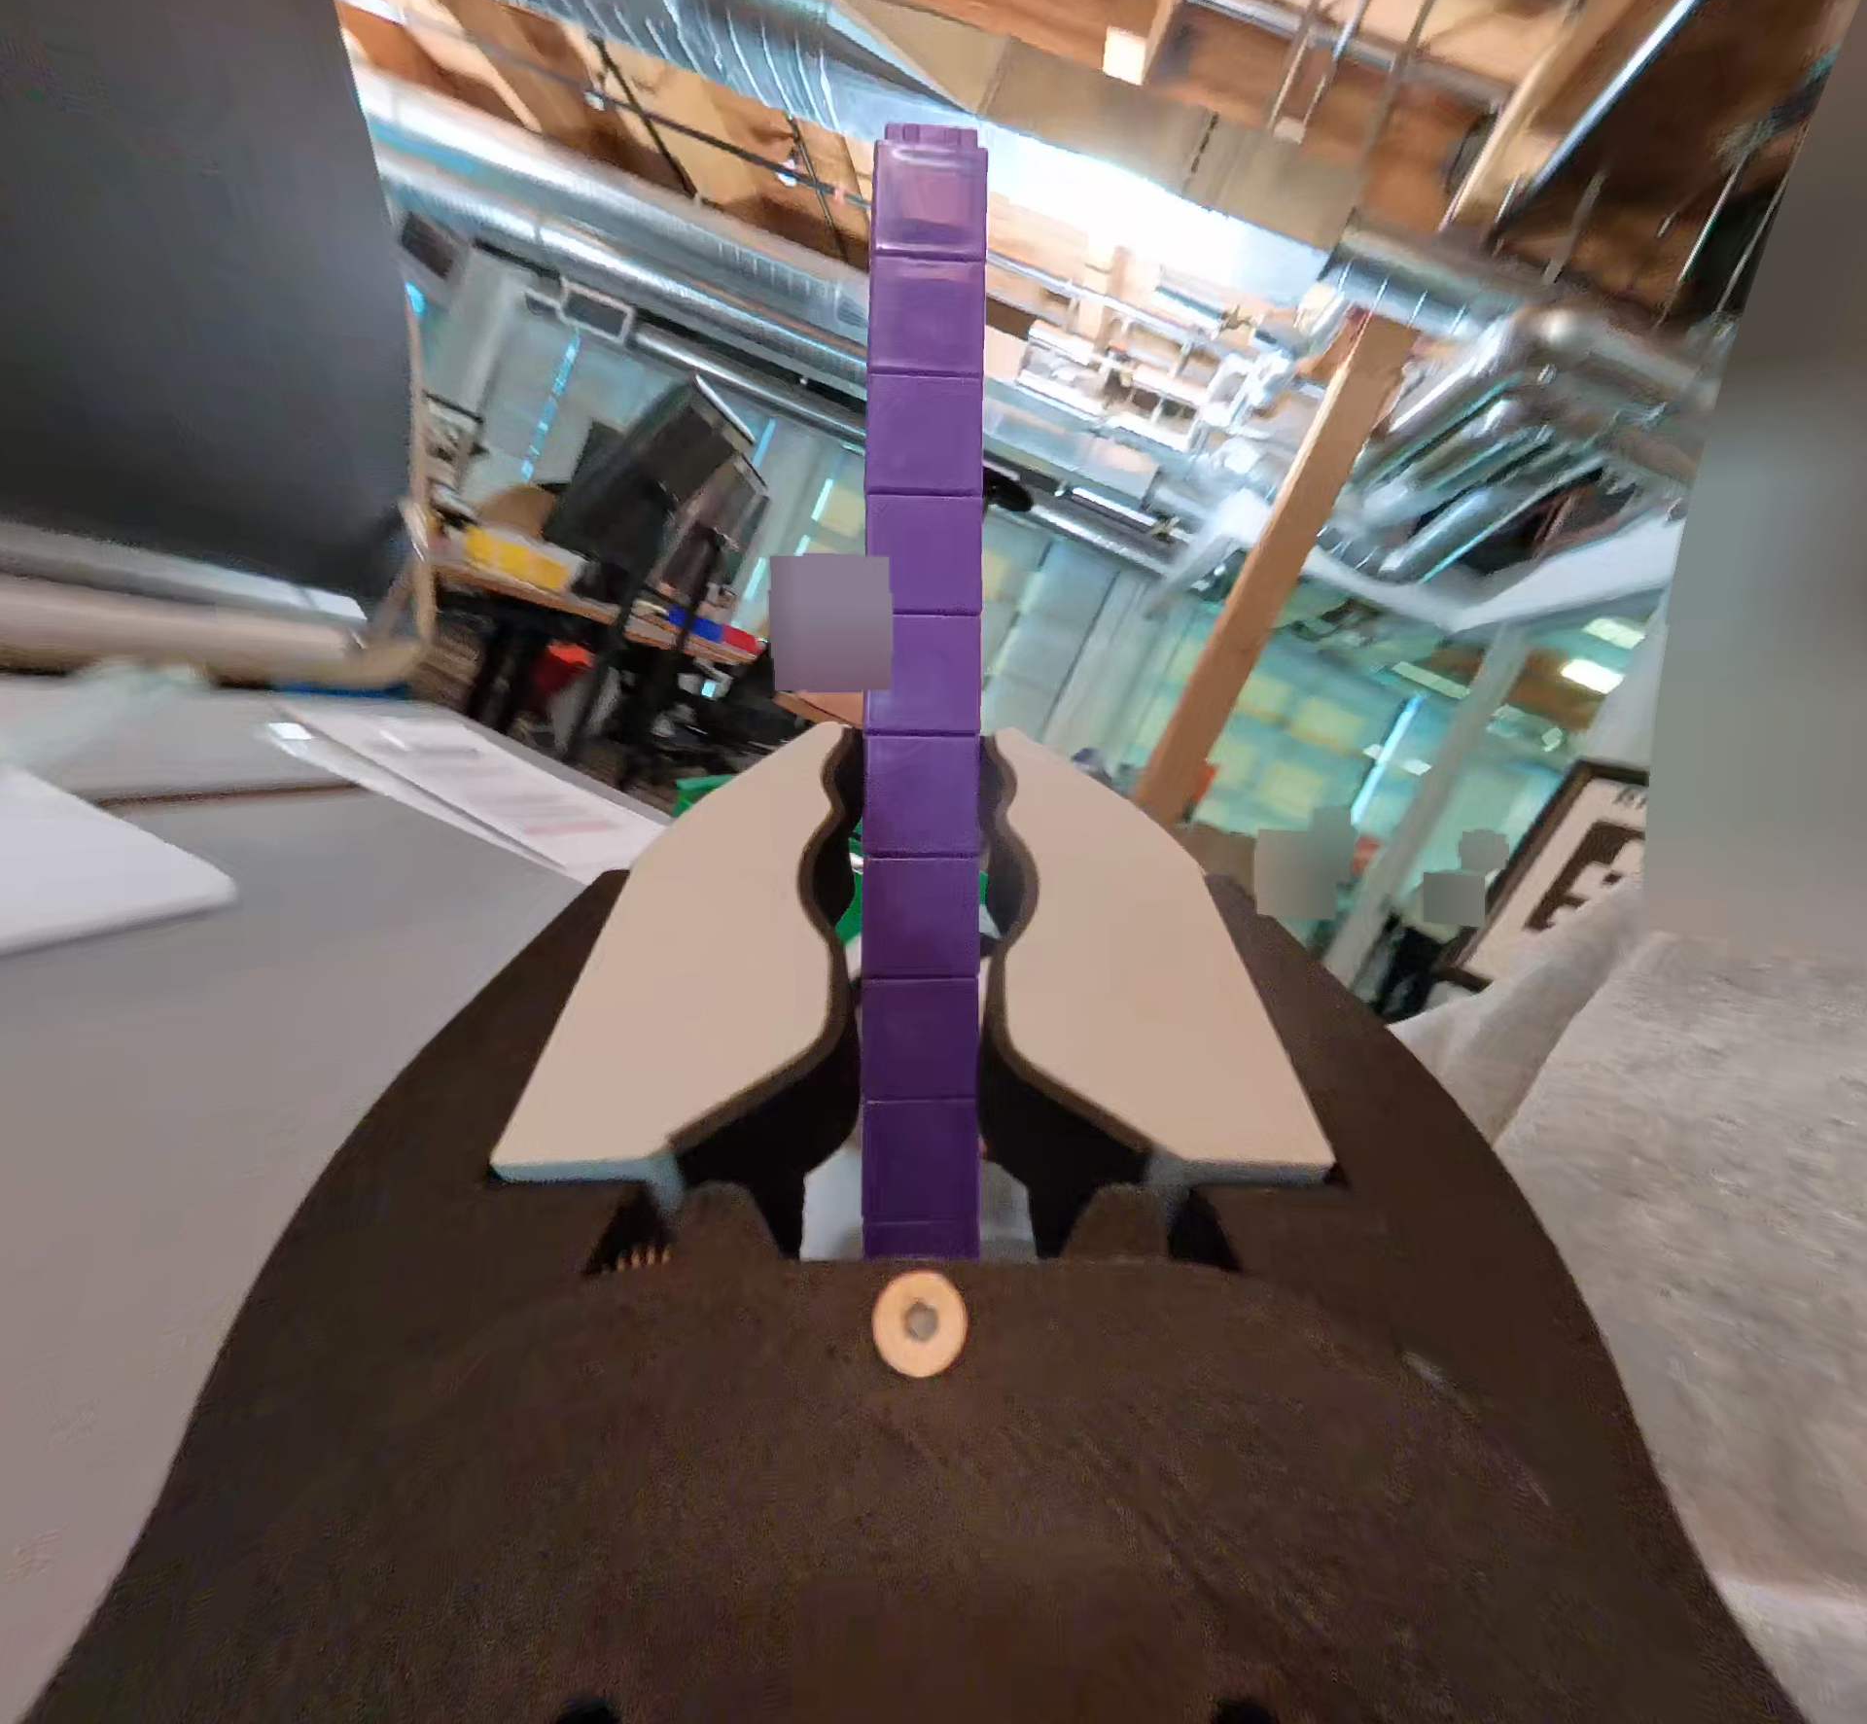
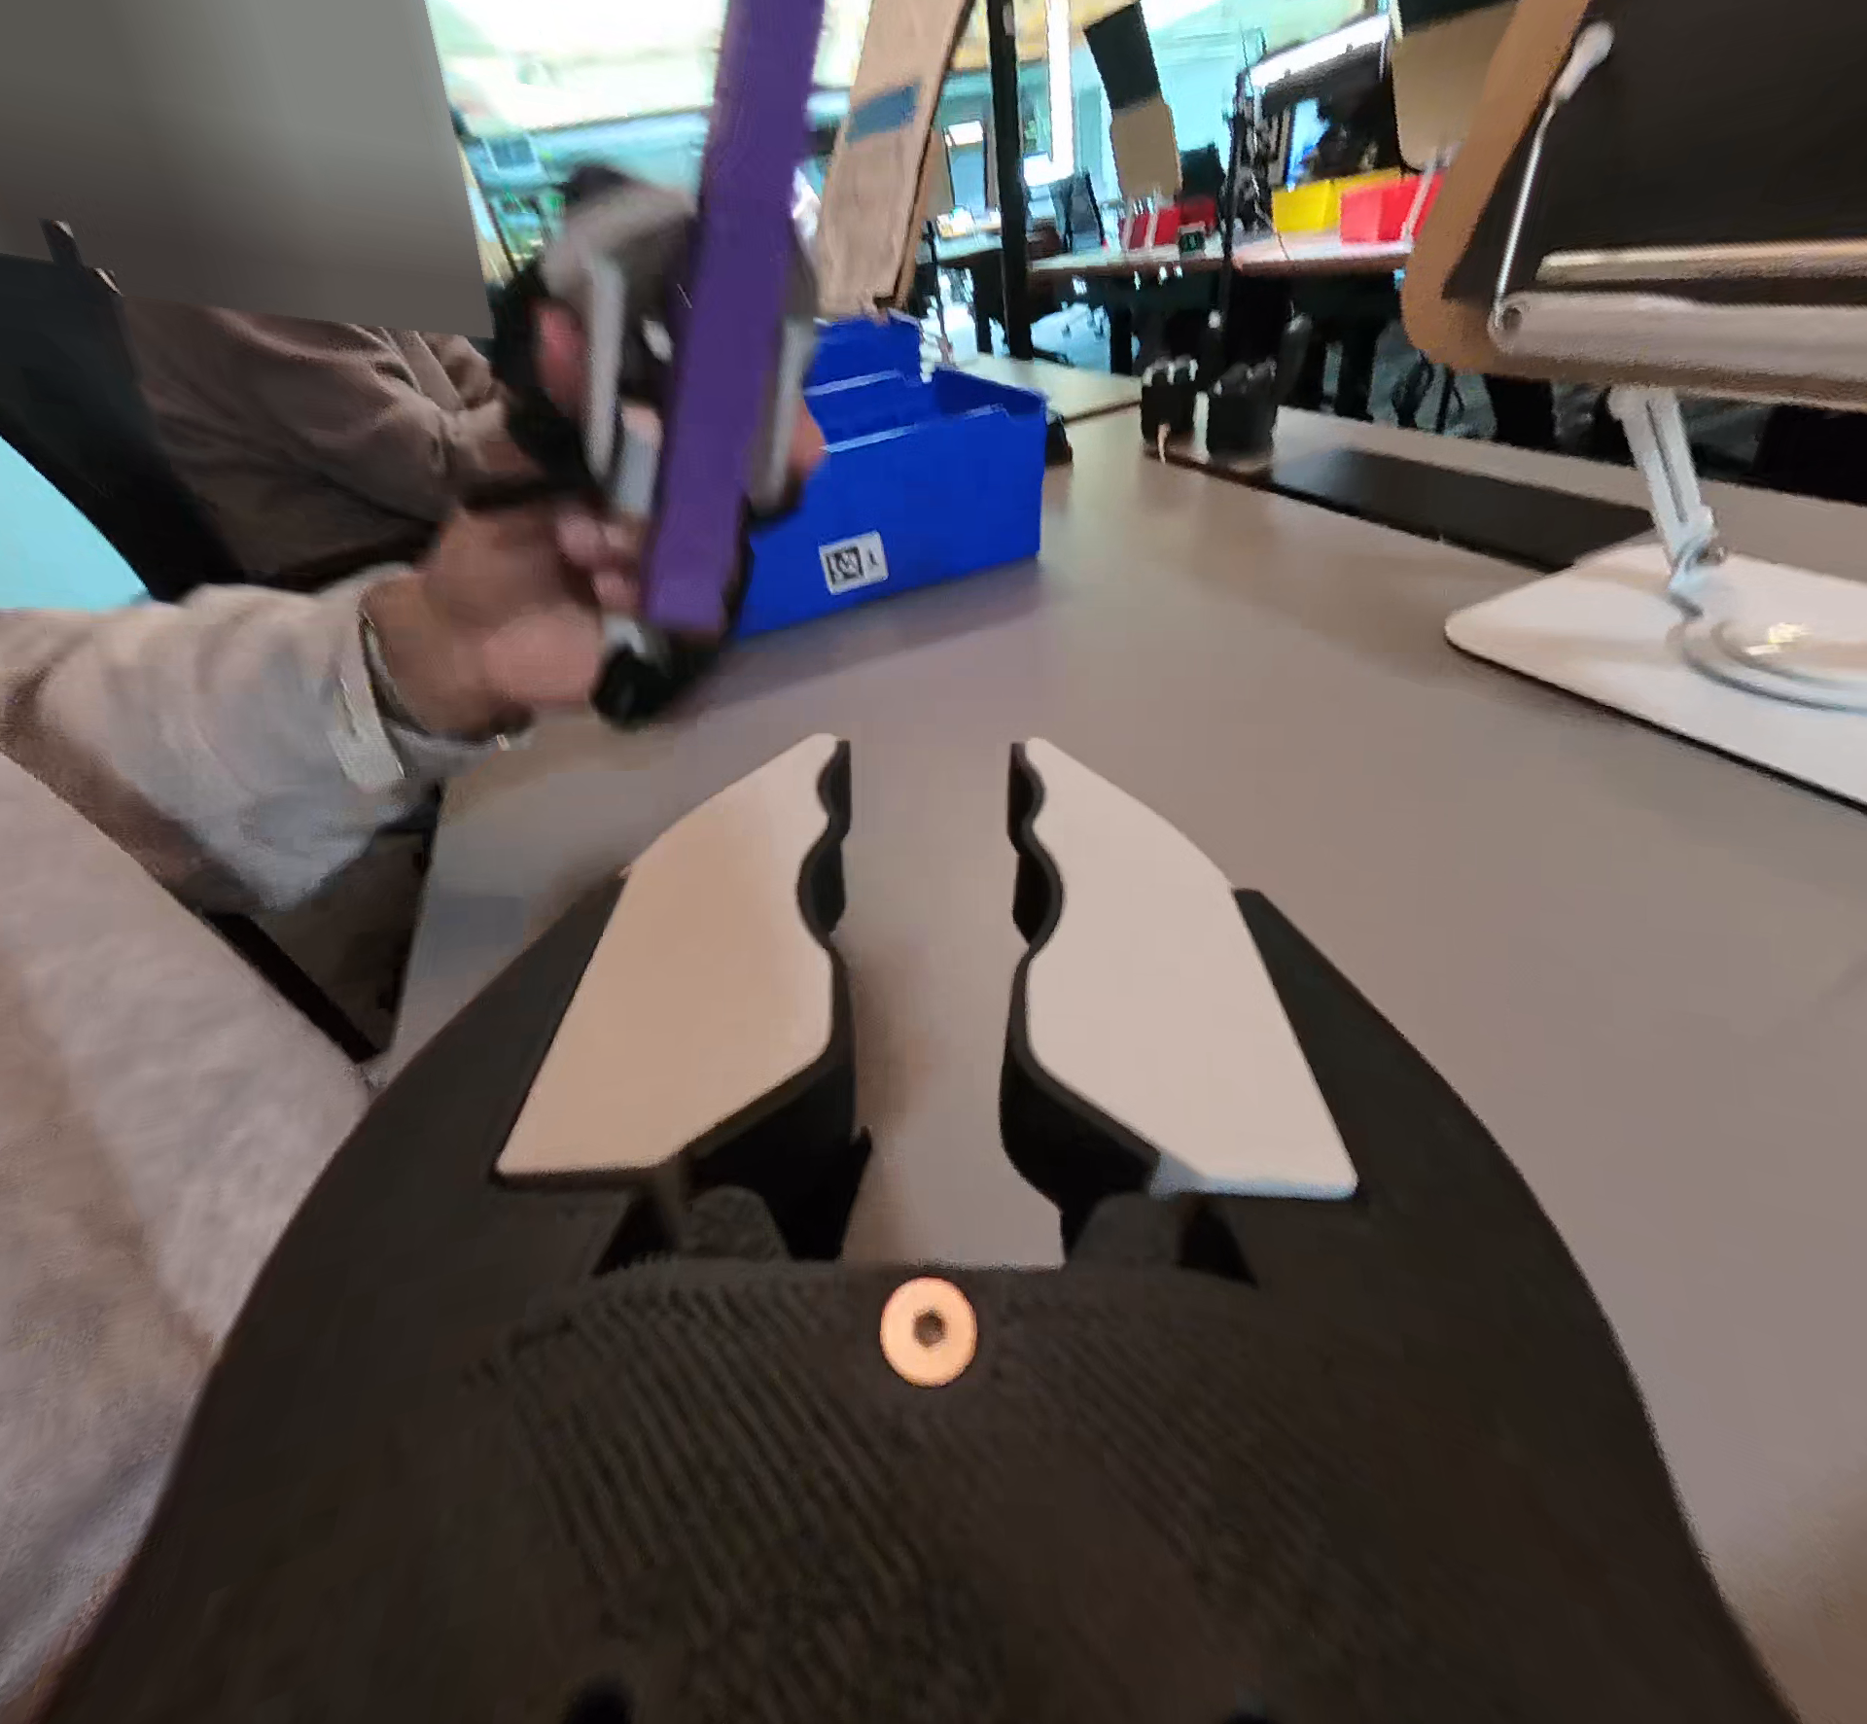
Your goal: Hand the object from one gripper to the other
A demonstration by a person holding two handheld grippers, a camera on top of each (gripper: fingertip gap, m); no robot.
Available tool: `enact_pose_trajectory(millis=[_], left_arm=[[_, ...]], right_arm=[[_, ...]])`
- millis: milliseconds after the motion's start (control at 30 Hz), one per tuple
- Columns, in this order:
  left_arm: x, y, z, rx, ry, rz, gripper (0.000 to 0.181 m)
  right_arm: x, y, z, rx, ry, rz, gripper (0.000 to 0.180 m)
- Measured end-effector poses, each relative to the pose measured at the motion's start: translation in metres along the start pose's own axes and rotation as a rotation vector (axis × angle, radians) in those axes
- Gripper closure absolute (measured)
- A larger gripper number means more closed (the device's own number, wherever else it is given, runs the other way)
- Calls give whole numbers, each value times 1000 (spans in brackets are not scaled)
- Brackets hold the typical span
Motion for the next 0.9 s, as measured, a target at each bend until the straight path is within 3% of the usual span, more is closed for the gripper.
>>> enact_pose_trajectory(millis=[200, 367, 900], left_arm=[[-62, -10, -7, -29, 183, 24, 159], [-66, -17, 5, -71, 106, 76, 160], [-79, -27, 27, -185, 77, 60, 158]], right_arm=[[-8, -14, -25, 93, -84, 12, 136], [-39, -42, -51, 174, -170, -151, 140], [-34, -37, -54, 272, -206, -67, 157]])
Point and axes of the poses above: each gripper's, where its closed fingertips meet, y back along the fingers, x out of its top, z = x × y across the jaws, the point moved 5 cm from there along y, back along the fingers, and after that the axes turned 5 degrees about -y, right-handed, at the moved point
